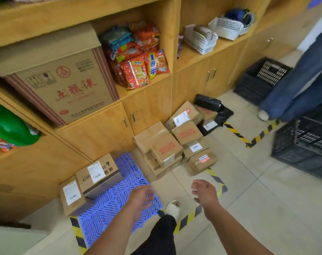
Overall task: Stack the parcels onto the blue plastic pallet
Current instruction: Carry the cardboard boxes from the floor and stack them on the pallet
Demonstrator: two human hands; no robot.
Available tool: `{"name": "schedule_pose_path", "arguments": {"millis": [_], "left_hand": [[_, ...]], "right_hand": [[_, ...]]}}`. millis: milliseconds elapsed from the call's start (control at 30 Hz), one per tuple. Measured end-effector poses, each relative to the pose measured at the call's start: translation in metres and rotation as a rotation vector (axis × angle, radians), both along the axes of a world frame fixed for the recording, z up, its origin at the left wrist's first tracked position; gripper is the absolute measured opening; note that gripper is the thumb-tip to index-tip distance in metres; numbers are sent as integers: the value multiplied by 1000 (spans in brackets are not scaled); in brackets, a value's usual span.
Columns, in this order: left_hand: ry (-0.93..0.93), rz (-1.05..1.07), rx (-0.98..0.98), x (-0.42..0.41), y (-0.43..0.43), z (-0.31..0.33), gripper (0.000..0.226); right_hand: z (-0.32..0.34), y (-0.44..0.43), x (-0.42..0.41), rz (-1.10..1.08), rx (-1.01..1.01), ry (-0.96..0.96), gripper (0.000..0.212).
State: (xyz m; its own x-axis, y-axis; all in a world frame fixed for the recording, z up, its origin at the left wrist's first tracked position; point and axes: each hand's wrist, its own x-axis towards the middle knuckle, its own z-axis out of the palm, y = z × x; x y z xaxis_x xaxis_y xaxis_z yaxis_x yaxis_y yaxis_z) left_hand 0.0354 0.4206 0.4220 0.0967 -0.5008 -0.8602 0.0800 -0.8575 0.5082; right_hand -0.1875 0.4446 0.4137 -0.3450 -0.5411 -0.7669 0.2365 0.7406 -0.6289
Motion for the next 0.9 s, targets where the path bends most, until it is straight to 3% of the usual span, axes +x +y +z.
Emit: {"name": "schedule_pose_path", "arguments": {"millis": [333,633,900], "left_hand": [[90,29,101,-93,-144,-32,20],[79,54,70,-173,-249,-21,19],[-5,305,104,-254,-273,-32,19]], "right_hand": [[34,-115,-125,23,-15,132,13],[39,-220,-205,10,-33,46,16],[36,-328,-298,240,-17,-28,13]]}}
